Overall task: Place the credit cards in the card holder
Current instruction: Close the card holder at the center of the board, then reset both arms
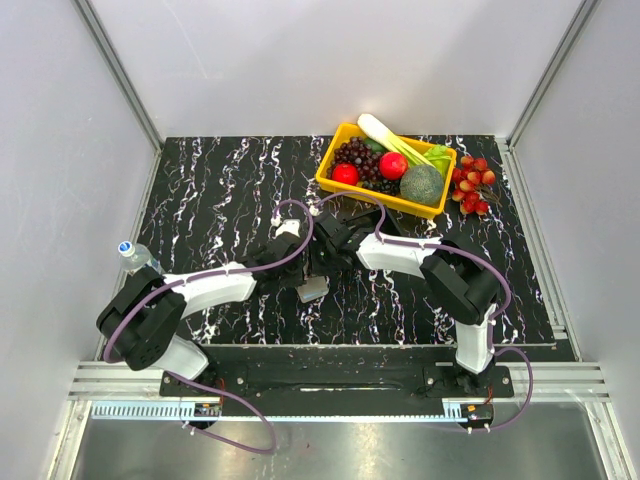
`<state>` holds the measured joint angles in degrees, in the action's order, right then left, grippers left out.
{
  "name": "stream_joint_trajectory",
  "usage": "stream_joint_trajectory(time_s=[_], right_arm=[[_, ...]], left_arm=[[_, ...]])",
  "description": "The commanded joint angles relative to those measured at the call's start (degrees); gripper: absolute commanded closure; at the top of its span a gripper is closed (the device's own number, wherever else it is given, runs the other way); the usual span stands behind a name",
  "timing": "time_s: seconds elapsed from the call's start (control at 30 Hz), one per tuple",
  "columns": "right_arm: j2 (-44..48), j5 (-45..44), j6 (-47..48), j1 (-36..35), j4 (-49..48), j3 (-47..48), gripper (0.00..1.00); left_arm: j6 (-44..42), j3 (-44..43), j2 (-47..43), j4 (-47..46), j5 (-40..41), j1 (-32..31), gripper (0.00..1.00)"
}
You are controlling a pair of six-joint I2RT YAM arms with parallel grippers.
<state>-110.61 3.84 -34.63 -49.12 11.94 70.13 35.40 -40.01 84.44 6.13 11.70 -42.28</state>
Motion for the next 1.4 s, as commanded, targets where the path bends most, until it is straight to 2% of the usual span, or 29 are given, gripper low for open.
stream_joint_trajectory(time_s=[0.0, 0.13, 0.6, 0.87, 1.1, 1.37], right_arm=[[-2.16, -2.52, 0.97, 0.34, 2.29, 0.45, 1.00], [-2.07, -2.43, 0.88, 0.34, 2.29, 0.36, 1.00], [-2.86, -0.76, 0.97, 0.43, 2.29, 0.89, 1.00], [-6.98, -1.46, 1.50, 0.34, 8.17, 5.10, 1.00], [-10.76, -3.14, 3.60, 0.43, 13.54, 9.23, 1.00], [-15.95, -0.68, 4.75, 0.52, 17.14, 12.48, 1.00]], left_arm=[[1.43, -0.24, 0.01, -3.67, 0.95, -0.17, 0.83], [2.22, -0.33, 1.51, -4.29, 0.77, -0.08, 0.85], [6.26, -4.46, 9.24, 5.20, 6.92, -1.66, 0.94], [6.79, -9.03, 13.90, 10.82, 6.93, -2.19, 0.96], [5.82, -11.66, 15.83, 12.50, 6.84, -2.19, 0.96], [5.03, -11.06, 16.01, 8.73, 5.35, -2.28, 0.96]])
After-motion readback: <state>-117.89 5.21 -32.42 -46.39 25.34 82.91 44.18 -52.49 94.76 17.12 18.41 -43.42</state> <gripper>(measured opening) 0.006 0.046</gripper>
